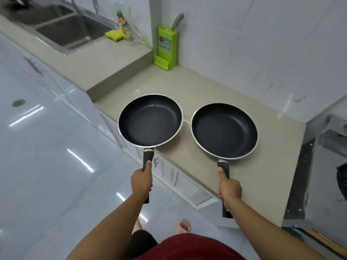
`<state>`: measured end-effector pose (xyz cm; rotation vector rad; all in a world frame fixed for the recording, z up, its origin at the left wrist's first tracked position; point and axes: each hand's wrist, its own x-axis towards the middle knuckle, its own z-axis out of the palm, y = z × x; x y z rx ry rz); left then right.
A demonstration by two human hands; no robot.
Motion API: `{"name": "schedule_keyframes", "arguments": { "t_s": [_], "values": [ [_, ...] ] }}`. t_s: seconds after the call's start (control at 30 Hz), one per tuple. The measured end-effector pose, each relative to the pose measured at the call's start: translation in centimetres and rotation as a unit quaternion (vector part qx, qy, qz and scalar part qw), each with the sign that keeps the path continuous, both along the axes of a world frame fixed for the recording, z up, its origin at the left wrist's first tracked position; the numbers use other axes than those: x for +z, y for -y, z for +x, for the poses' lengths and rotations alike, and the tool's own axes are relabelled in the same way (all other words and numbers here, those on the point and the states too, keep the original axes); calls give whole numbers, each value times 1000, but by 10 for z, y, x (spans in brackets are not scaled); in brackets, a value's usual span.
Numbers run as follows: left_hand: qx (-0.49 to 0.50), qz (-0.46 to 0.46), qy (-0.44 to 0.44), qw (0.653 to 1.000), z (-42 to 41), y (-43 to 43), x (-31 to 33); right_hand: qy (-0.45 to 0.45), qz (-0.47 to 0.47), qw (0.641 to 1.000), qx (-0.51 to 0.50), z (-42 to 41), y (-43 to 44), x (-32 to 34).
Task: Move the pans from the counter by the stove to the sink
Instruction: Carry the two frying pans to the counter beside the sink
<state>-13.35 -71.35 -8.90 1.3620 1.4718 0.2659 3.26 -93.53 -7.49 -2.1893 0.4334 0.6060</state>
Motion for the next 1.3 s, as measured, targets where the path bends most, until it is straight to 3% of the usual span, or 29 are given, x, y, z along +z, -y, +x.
{"name": "schedule_keyframes", "arguments": {
  "t_s": [0.2, 0.47, 0.77, 1.0, 1.3],
  "values": [
    [96, -1, -26, 995, -86, -28, -3, 6, 5, 991, 134, -42, -68, 4],
    [186, 10, -90, 978, -237, -84, -7, 8, -1, 953, 302, -132, -171, 0],
    [215, 10, -187, 959, -398, -159, -9, -25, 12, 924, 382, -252, -315, -15],
    [290, 0, -148, 945, -445, -221, -7, -57, 13, 908, 414, -310, -428, -16],
    [356, -7, -121, 927, -449, -361, -7, -40, 13, 885, 464, -313, -592, -17]
  ]
}}
